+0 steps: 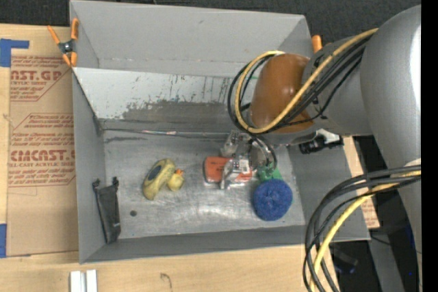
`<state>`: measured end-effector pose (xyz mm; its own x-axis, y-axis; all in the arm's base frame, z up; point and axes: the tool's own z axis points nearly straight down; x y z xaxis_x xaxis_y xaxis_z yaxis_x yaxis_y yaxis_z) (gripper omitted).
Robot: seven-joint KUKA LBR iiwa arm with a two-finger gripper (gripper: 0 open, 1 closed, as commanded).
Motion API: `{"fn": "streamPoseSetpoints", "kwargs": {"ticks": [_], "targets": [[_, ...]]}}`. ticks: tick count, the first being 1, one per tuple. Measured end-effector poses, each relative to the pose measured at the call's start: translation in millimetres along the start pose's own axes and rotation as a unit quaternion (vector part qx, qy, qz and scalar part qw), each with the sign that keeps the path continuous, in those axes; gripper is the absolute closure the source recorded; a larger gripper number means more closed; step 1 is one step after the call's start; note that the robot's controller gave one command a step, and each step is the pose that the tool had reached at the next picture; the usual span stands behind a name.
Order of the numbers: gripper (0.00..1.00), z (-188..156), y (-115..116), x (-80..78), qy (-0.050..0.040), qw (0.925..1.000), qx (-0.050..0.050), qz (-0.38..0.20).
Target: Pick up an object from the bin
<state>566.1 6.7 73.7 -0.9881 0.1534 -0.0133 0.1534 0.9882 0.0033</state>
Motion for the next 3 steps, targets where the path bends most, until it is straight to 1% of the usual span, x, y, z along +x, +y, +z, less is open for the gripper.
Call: {"fn": "streamPoseSetpoints", "kwargs": {"ticks": [1,2,3], "targets": [[1.00,-5,0,2.5,0.0052,1.0000,0.001,0.000],[1.00,-25,-1,4.6,0.0106,0.9999,0.002,0.000],[1.00,-44,0,2.0,0.0061,1.0000,0.001,0.000]]}}
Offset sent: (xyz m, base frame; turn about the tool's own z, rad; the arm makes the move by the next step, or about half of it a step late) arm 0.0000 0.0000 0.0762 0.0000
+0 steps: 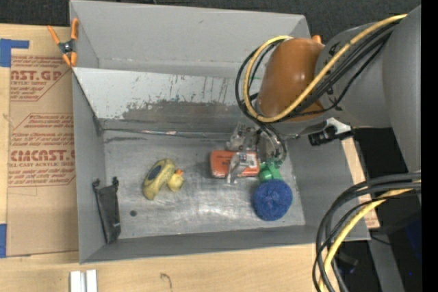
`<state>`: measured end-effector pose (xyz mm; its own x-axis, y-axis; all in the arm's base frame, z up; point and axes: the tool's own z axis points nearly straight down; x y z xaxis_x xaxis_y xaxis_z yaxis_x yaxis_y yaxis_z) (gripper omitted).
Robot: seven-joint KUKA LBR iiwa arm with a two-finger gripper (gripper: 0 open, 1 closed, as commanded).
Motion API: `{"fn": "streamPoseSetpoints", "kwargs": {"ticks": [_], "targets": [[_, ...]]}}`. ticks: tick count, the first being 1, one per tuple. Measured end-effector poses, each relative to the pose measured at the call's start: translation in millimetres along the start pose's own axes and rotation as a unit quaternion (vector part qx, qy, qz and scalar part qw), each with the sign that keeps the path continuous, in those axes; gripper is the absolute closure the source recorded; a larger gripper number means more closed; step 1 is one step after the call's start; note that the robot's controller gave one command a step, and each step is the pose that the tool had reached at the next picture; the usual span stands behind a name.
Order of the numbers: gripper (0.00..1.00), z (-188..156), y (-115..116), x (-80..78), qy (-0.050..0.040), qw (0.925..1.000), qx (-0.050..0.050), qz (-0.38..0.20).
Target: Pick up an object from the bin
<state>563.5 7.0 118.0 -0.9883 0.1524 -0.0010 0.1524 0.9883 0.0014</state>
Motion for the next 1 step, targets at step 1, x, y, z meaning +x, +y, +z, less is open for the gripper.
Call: {"fn": "streamPoseSetpoints", "kwargs": {"ticks": [1], "targets": [[1.00,-11.8,0.1,0.5,0.0006,1.0000,0.000,0.000]]}}
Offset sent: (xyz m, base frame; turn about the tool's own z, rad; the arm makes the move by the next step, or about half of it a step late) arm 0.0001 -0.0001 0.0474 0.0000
